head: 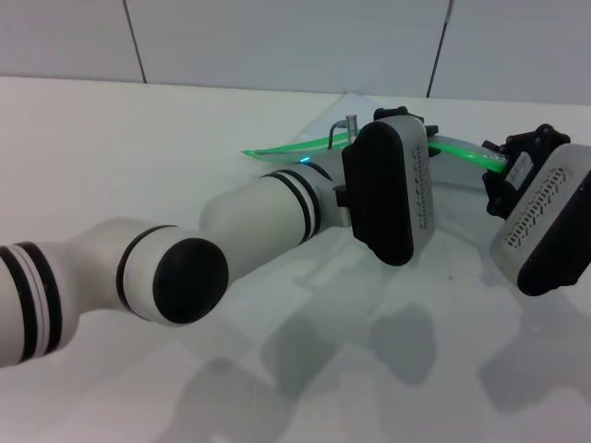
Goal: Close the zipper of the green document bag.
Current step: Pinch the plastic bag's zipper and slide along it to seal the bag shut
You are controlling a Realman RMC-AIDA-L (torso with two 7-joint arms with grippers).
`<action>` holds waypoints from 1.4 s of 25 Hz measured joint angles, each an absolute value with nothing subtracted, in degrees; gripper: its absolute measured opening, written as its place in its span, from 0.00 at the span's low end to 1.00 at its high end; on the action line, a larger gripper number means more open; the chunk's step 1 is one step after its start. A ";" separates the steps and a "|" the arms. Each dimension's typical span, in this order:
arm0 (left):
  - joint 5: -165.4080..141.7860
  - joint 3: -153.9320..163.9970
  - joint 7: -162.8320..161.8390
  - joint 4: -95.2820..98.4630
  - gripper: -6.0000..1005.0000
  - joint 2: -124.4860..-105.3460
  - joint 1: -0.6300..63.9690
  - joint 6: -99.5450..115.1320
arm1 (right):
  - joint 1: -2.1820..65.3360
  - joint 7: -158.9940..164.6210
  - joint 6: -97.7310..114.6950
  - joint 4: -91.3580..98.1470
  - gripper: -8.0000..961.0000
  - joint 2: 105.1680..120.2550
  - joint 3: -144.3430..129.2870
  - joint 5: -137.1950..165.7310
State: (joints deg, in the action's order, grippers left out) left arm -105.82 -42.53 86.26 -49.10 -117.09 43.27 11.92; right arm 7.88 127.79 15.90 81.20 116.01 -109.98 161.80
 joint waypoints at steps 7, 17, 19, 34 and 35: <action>-105.82 -42.45 85.62 -48.26 0.16 -117.15 43.74 11.92 | 7.91 127.79 15.90 81.21 0.06 116.02 -110.04 161.81; -105.83 -42.45 85.27 -47.82 0.12 -117.14 43.57 12.48 | 7.55 127.79 15.71 81.74 0.06 116.02 -109.98 161.80; -105.82 -42.52 85.17 -47.75 0.12 -117.11 43.25 12.92 | 7.44 127.79 15.69 81.84 0.06 116.06 -109.81 161.80; -105.83 -42.70 83.23 -45.45 0.07 -116.89 41.34 15.08 | 6.65 127.79 15.46 82.04 0.06 116.10 -109.32 161.80; -105.88 -42.67 83.23 -45.57 0.08 -116.90 41.56 15.04 | 6.71 127.79 15.46 82.04 0.06 116.10 -109.32 161.80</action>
State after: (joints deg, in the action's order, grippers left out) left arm -105.88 -42.67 83.23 -45.57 -116.90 41.56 15.04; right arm 6.71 127.79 15.46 82.04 116.10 -109.32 161.80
